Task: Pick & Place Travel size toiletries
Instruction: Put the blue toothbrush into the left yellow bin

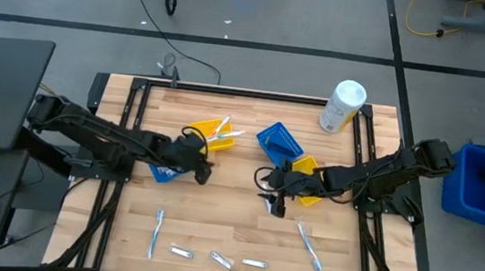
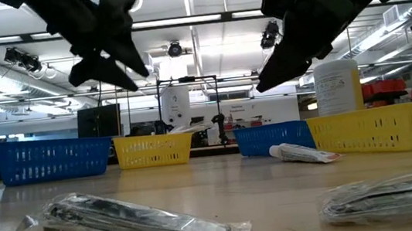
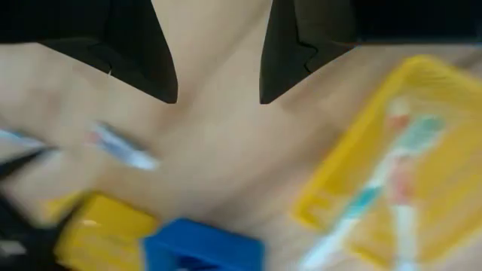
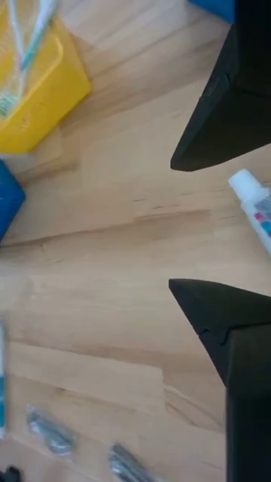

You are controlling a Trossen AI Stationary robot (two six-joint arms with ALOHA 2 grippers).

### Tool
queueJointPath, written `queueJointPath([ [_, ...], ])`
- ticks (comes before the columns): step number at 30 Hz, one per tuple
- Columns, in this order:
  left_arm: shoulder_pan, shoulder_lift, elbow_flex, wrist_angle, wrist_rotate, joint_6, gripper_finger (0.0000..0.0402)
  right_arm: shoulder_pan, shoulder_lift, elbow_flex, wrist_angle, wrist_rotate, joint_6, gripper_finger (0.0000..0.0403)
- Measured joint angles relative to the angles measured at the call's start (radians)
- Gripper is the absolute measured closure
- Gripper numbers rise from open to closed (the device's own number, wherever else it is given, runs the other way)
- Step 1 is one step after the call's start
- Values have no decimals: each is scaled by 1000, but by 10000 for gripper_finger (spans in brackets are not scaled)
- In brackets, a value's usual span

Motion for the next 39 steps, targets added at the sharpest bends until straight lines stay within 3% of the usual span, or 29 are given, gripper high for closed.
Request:
queueJointPath([
  [5, -92, 0, 0, 73, 70, -30, 203, 25, 0, 0, -26, 0, 0, 148],
  [14, -278, 0, 0, 50, 100, -242, 203, 35, 0, 0, -21, 1, 26, 167],
  [22, -432, 0, 0, -213, 228, -636, 203, 35, 0, 0, -21, 0, 27, 175],
  [30, -558, 21, 1, -350, 355, -973, 203, 35, 0, 0, -21, 1, 27, 172],
  [39, -600, 219, 1, -326, 472, -1003, 203, 35, 0, 0, -20, 1, 27, 173],
])
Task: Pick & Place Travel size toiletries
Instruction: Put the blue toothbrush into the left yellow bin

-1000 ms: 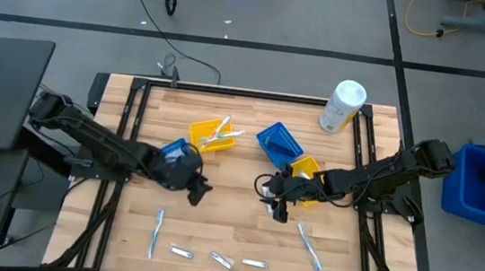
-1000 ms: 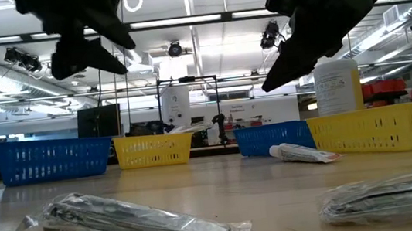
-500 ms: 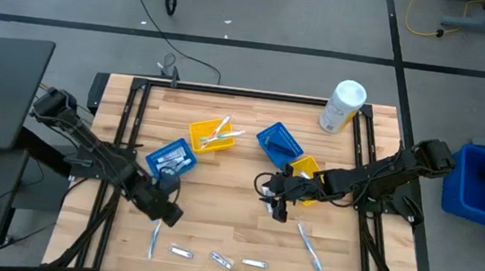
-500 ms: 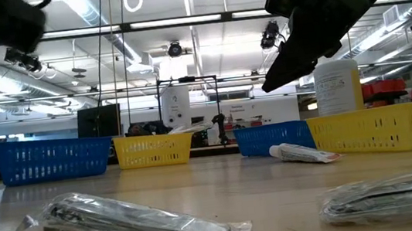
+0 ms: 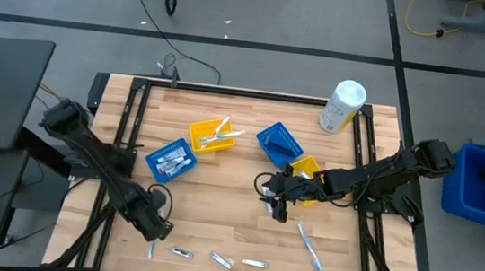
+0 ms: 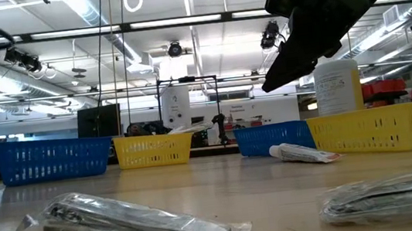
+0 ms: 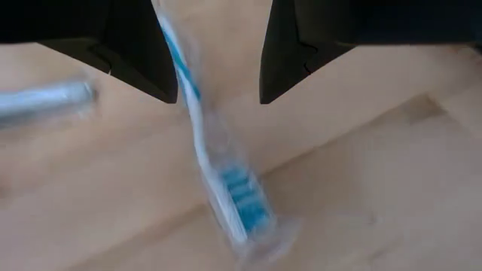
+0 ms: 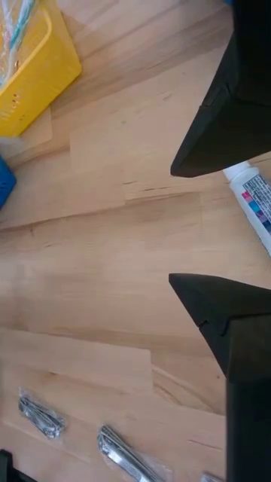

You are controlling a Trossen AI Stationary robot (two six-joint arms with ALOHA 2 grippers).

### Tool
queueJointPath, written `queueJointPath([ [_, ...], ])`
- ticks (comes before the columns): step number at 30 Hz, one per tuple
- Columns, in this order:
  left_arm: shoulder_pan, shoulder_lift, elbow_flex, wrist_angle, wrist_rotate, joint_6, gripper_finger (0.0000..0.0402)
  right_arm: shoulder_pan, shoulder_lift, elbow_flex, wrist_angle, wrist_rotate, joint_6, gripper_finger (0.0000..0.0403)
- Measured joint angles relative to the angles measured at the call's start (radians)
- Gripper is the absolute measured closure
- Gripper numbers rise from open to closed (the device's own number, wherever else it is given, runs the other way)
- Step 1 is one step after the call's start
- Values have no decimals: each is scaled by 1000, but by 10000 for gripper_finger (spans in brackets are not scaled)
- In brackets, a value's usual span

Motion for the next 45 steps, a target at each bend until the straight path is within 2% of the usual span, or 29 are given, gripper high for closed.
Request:
queueJointPath([
  [6, 6, 74, 0, 102, -33, -2, 203, 0, 0, 0, 0, 0, 0, 186],
  [11, 7, 111, 3, 92, -23, -13, 214, 0, 0, 0, 0, 0, 0, 192],
  [15, 7, 121, 5, 78, -17, 1, 253, 0, 0, 0, 1, 0, 0, 195],
  [23, 9, 120, 2, 55, -44, -20, 359, 0, 0, 0, 1, 0, 0, 193],
  [26, 9, 123, 17, 38, -48, -25, 385, 0, 0, 0, 1, 0, 0, 197],
  [33, 19, 126, 142, -8, -263, 40, 376, 0, 0, 0, 1, 0, 0, 199],
  [36, 38, 126, 212, -36, -343, 121, 380, 0, 0, 0, 2, 0, 0, 200],
  [41, 102, 126, 338, -93, -516, 346, 385, 0, 0, 0, 7, 0, 16, 200],
  [45, 192, 125, 439, -132, -569, 600, 382, 0, 0, 0, 23, 0, 18, 199],
])
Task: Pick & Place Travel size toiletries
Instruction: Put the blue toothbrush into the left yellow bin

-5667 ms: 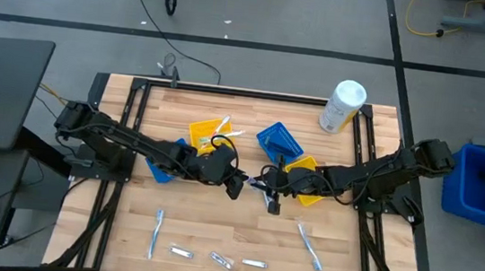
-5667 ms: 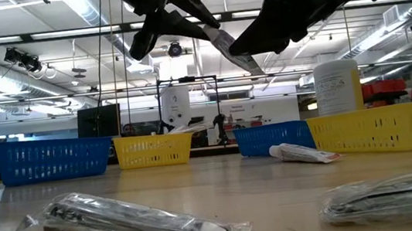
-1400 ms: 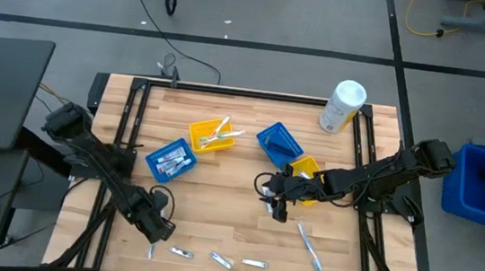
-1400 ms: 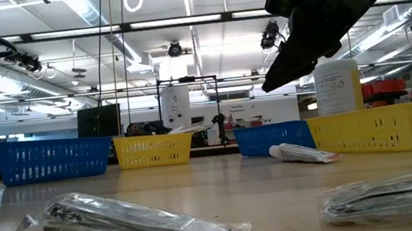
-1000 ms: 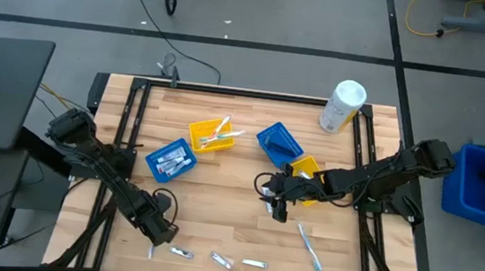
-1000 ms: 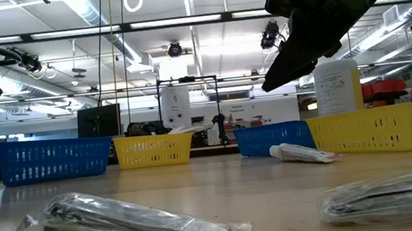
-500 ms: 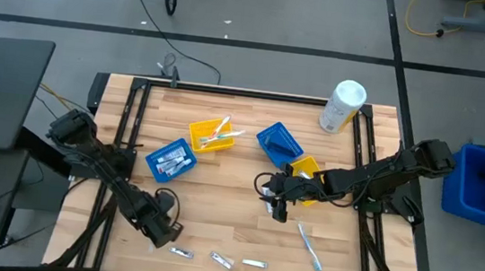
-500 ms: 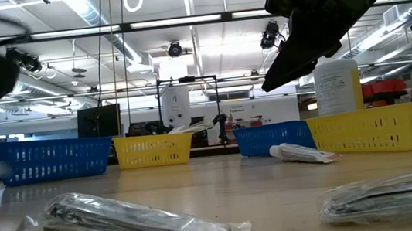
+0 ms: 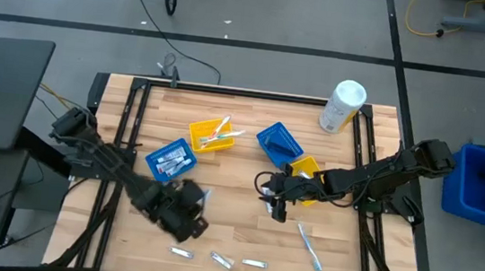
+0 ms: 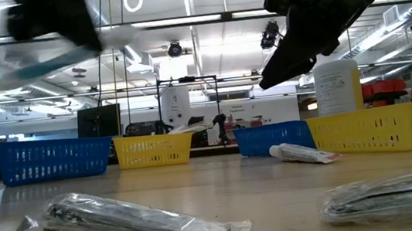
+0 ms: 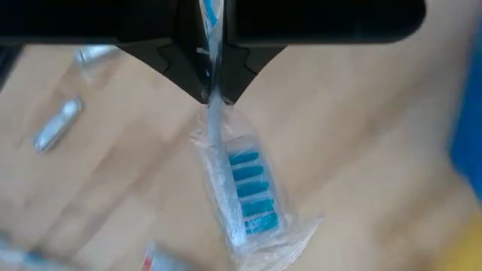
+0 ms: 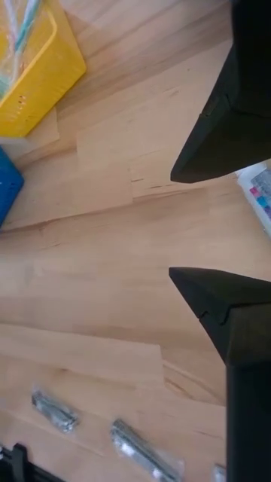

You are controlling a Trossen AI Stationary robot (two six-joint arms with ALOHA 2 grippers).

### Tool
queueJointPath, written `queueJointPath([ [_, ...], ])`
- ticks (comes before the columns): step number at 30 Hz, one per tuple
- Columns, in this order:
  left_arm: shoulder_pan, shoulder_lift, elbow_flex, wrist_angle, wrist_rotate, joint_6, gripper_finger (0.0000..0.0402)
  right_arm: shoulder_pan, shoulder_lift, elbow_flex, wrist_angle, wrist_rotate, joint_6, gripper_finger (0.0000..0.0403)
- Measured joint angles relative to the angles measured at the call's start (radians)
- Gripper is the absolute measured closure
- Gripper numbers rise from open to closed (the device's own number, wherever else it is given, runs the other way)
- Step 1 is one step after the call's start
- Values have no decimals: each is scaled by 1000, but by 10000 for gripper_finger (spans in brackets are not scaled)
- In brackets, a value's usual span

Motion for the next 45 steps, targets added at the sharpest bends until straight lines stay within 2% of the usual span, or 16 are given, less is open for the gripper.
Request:
queueJointPath([
  [7, 213, -2, 119, -8, -139, 544, 379, 0, 0, 0, 35, 0, 0, 205],
  [12, 399, -2, 119, 31, -143, 998, 379, 0, 0, 0, 30, 0, 0, 206],
  [15, 511, -2, 108, 82, -141, 1144, 378, 0, 0, 0, 30, 0, -13, 208],
  [21, 714, 20, 102, 97, -37, 1225, 377, 0, 0, 0, 29, 0, -19, 210],
  [26, 793, 82, 101, 74, -29, 1284, 377, 0, 0, 0, 24, 0, -19, 212],
  [30, 807, 152, 101, 66, 26, 1306, 377, 0, 0, 0, 21, 0, -19, 210],
  [34, 807, 210, 101, 60, -19, 1275, 377, 0, 0, 0, 12, 0, -19, 213],
  [38, 810, 244, 101, 30, 25, 1256, 376, 0, 0, 0, 1, 0, -19, 215],
  [45, 810, 286, 102, -43, 20, 1183, 361, 0, 0, -38, -4, 0, 18, 213],
])
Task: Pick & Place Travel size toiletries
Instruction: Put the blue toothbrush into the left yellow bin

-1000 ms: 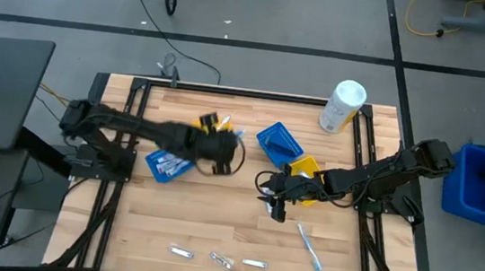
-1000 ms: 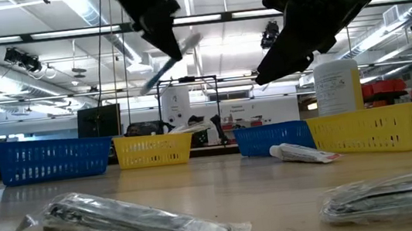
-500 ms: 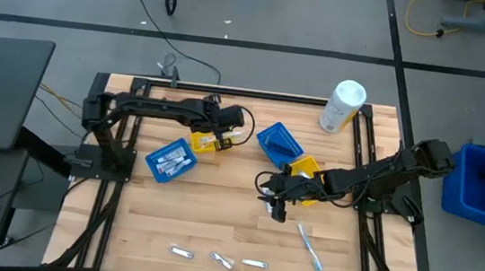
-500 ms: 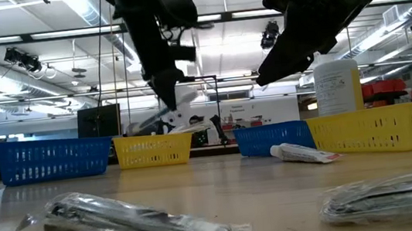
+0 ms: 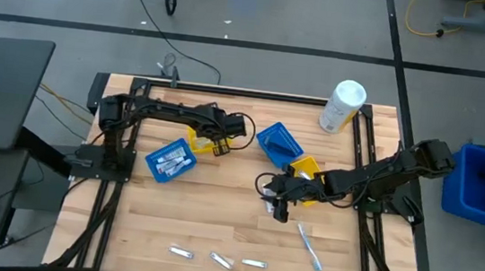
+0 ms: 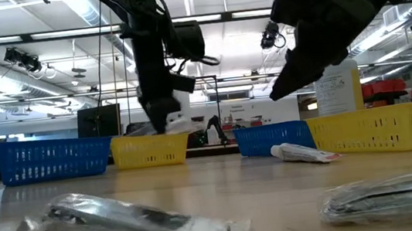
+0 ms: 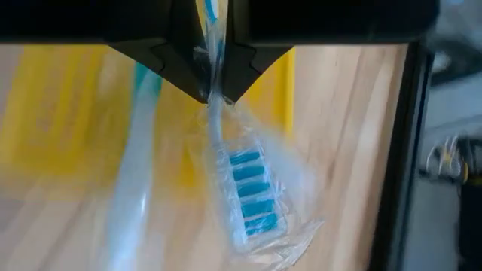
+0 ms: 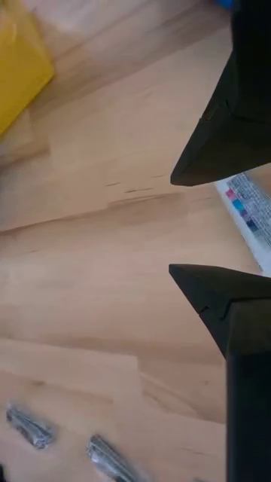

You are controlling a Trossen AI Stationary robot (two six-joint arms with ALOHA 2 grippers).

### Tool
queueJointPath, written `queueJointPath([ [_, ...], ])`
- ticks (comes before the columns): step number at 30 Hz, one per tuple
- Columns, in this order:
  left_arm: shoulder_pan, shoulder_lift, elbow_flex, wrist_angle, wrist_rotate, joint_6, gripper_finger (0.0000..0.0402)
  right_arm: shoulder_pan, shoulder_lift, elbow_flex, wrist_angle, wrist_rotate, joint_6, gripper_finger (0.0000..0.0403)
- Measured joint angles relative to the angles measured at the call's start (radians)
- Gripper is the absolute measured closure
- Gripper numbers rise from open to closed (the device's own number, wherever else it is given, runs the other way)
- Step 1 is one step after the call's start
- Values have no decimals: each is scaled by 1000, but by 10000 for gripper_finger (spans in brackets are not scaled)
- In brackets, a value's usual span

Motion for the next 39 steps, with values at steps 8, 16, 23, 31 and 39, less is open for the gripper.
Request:
queueJointPath([
  [8, -4, -3, 7, -32, 6, -27, 317, 0, 0, -15, 1, -2, 0, 211],
  [16, -5, -3, 7, -78, -1, -84, 249, 49, -11, -15, -66, -1, 47, 187],
  [23, -6, -11, 6, -175, -3, -200, 224, 150, -60, -15, -244, 23, 147, 174],
  [31, -80, -90, 7, -165, -8, -229, 226, 206, -77, -15, -357, 37, 288, 184],
  [39, -221, -220, 8, -147, 17, -299, 226, 211, -76, -15, -354, 26, 304, 191],
])
